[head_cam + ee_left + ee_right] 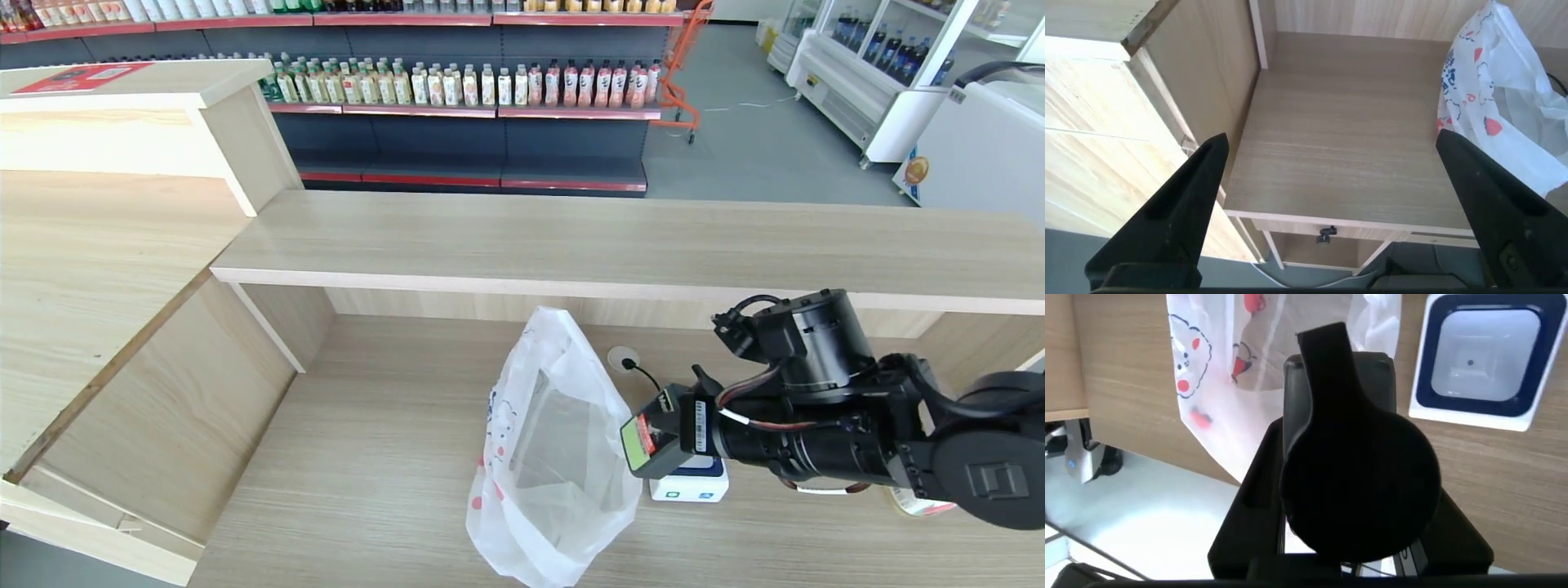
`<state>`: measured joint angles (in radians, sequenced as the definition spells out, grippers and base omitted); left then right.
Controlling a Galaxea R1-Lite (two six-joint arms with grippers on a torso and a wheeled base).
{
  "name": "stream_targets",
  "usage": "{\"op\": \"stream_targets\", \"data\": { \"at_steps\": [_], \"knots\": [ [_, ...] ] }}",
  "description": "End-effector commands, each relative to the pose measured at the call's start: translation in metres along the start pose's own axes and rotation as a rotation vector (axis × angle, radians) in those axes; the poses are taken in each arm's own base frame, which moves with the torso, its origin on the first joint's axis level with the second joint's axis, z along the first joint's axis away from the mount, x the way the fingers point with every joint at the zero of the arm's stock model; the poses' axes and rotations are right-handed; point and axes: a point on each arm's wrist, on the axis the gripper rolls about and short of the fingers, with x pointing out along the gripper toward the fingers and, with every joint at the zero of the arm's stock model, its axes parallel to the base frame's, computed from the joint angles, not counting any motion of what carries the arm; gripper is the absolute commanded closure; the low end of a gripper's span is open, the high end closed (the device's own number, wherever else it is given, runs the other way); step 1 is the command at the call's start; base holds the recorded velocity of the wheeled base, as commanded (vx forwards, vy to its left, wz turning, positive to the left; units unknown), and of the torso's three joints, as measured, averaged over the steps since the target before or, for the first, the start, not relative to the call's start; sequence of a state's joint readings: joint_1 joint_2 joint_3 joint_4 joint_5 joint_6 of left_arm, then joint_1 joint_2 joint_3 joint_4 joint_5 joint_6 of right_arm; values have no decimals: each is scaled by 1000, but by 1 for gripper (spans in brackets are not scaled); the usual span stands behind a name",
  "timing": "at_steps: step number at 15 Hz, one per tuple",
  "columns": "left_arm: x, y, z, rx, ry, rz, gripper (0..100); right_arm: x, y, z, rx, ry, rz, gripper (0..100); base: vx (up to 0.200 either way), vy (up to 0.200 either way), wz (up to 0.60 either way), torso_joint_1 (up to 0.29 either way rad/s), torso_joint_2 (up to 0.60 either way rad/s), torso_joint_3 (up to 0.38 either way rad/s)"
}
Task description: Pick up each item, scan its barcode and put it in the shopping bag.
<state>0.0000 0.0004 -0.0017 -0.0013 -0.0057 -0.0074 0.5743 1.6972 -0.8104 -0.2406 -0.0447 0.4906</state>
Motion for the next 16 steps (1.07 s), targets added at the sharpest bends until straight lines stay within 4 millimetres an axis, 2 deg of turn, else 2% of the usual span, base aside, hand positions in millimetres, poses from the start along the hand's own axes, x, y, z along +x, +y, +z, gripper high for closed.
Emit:
{"op": "stream_targets", "data": {
  "at_steps": [1, 4, 6, 9, 12, 16],
  "knots": [
    [0, 0, 0, 0, -1, 0, 0, 27, 3, 1, -11, 34, -16, 100, 0, 0, 0, 0, 0, 0],
    [0, 0, 0, 0, -1, 0, 0, 63, 5, -7, -103, 73, -22, 100, 0, 0, 0, 0, 0, 0],
    [0, 0, 0, 0, -1, 0, 0, 91, 5, -16, -196, 34, -19, 100, 0, 0, 0, 0, 0, 0],
    [0, 0, 0, 0, -1, 0, 0, 122, 8, -29, -332, -37, 7, 100, 0, 0, 0, 0, 0, 0],
    [0, 0, 0, 0, -1, 0, 0, 139, 4, -38, -514, -53, 14, 100, 0, 0, 0, 0, 0, 0],
    [0, 0, 0, 0, -1, 0, 0, 150, 7, -50, -549, -27, 27, 100, 0, 0, 0, 0, 0, 0]
  ]
}}
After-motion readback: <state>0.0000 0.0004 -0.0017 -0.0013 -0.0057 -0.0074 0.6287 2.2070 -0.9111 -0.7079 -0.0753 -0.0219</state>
